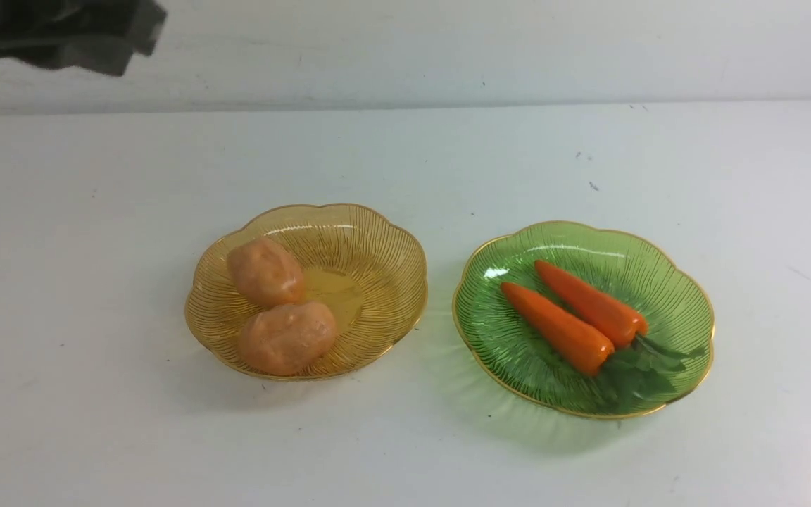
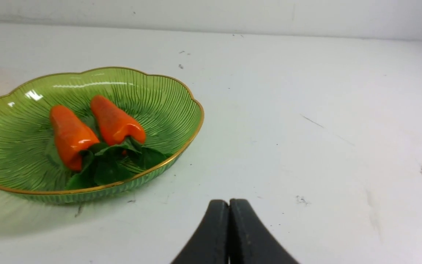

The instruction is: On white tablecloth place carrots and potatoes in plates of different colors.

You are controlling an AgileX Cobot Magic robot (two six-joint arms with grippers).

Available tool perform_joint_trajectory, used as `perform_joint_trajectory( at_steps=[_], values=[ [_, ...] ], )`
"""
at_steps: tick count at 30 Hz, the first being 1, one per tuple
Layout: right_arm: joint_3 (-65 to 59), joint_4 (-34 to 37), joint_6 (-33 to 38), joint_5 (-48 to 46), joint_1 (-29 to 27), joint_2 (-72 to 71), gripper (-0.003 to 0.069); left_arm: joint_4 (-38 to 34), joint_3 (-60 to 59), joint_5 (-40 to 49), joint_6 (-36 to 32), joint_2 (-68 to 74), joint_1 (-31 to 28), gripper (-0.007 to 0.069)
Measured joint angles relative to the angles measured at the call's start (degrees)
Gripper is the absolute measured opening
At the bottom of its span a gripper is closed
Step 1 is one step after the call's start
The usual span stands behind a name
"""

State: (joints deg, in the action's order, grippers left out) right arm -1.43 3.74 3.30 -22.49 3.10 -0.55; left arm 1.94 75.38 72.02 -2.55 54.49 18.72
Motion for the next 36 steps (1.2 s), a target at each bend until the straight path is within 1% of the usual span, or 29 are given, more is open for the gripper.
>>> perform_joint_trajectory(
  at_steps=[3, 6, 9, 12, 14, 16, 19, 23, 28, 31, 36],
  values=[
    [0.0, 0.1, 0.0, 0.0, 0.0, 0.0, -0.0015, -0.1, -7.3, -0.9, 2.0, -8.1, 0.0, -0.0004],
    [0.0, 0.3, 0.0, 0.0, 0.0, 0.0, -0.0015, -0.2, -15.8, -6.3, 3.5, -15.1, 0.0, -0.0004],
    [0.0, 0.3, 0.0, 0.0, 0.0, 0.0, -0.0015, -0.2, -24.5, -17.8, 4.5, -22.7, 0.0, -0.0004],
    [0.0, 0.3, 0.0, 0.0, 0.0, 0.0, -0.0015, -0.2, -34.4, -32.0, 4.8, -29.2, 0.0, -0.0004],
    [0.0, 0.3, 0.0, 0.0, 0.0, 0.0, -0.0015, -0.2, -40.3, -43.9, 5.0, -34.0, 0.0, -0.0004],
    [0.0, 0.3, 0.0, 0.0, 0.0, 0.0, -0.0015, -0.1, -46.0, -53.0, 5.0, -37.9, 0.0, -0.0004],
    [0.0, 0.3, 0.0, 0.0, 0.0, 0.0, -0.0015, -0.1, -51.3, -61.0, 5.0, -41.9, 0.0, -0.0004],
    [0.0, 0.3, 0.0, 0.0, 0.0, 0.0, -0.0015, -0.1, -56.6, -63.4, 5.0, -44.3, 0.0, -0.0004],
    [0.0, 0.3, 0.0, 0.0, 0.0, 0.0, -0.0015, 0.6, -60.0, -61.0, 5.0, -44.4, -0.1, -0.0004],
    [0.0, 0.3, 0.0, 0.0, 0.0, 0.0, -0.0015, 2.5, -64.6, -57.1, 5.2, -46.6, -3.1, -0.0004],
    [0.0, 0.3, 0.0, 0.0, 0.0, 0.0, -0.0015, 2.6, -69.1, -55.0, 6.8, -51.0, -7.9, -0.0004]
  ],
)
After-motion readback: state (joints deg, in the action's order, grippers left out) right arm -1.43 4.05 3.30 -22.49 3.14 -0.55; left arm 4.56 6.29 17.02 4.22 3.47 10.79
